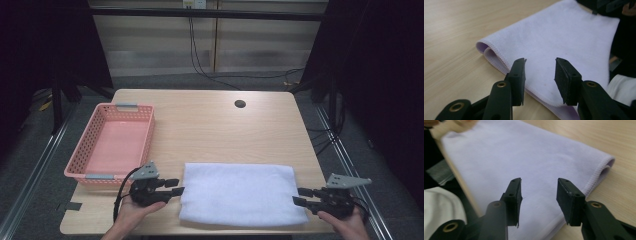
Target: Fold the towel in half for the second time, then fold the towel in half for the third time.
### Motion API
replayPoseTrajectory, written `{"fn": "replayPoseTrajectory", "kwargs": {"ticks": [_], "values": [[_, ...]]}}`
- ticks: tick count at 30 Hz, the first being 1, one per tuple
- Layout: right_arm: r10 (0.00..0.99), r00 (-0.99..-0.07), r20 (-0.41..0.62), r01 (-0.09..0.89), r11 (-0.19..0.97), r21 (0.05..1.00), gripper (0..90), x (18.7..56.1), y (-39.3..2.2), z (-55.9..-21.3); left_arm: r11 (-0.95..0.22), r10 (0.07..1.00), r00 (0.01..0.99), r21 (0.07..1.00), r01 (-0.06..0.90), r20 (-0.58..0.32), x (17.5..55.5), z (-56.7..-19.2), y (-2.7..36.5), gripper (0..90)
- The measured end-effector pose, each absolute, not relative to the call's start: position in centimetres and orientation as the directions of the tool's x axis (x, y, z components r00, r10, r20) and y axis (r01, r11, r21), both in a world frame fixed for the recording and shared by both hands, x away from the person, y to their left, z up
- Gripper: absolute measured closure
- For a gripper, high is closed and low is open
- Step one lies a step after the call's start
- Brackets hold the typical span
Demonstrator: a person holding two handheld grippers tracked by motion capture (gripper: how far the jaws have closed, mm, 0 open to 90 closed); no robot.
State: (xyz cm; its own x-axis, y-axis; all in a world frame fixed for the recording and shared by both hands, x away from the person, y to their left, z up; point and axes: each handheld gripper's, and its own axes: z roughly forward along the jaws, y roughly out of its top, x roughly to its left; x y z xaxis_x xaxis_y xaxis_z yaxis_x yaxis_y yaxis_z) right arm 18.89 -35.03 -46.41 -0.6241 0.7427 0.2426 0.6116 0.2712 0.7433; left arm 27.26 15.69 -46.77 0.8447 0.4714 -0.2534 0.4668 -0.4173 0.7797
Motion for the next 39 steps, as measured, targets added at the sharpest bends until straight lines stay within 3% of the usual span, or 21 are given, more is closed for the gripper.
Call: {"fn": "replayPoseTrajectory", "kwargs": {"ticks": [8, 15, 20, 29, 32, 39], "values": [[0.781, -0.617, 0.096, 0.627, 0.415, 0.659, 52.9, 22.2, -32.9, -49.2, -0.539, 0.463, 0.862, 0.706, 0.459, -0.207, 30.1, -49.3, 11.4, 62.0], [0.816, -0.572, 0.082, 0.635, 0.378, 0.674, 57.2, 25.2, -33.2, -49.5, -0.501, 0.483, 0.844, 0.717, 0.486, -0.234, 31.6, -49.7, 11.1, 62.4], [0.827, -0.554, 0.091, 0.634, 0.349, 0.69, 49.2, 26.1, -33.0, -48.9, -0.462, 0.49, 0.836, 0.74, 0.489, -0.247, 32.0, -48.3, 11.6, 55.6], [0.674, -0.718, 0.175, 0.539, 0.378, 0.753, 42.0, 21.4, -26.2, -46.7, -0.391, 0.577, 0.78, 0.757, 0.524, -0.242, 34.4, -46.7, 12.9, 47.1], [0.619, -0.747, 0.241, 0.552, 0.375, 0.745, 38.4, 21.2, -23.7, -47.0, -0.364, 0.592, 0.764, 0.761, 0.537, -0.256, 35.7, -46.7, 13.0, 46.4], [0.507, -0.818, 0.273, 0.517, 0.437, 0.736, 31.9, 22.4, -17.3, -47.1, -0.334, 0.62, 0.739, 0.764, 0.552, -0.263, 36.7, -47.4, 13.0, 44.7]]}}
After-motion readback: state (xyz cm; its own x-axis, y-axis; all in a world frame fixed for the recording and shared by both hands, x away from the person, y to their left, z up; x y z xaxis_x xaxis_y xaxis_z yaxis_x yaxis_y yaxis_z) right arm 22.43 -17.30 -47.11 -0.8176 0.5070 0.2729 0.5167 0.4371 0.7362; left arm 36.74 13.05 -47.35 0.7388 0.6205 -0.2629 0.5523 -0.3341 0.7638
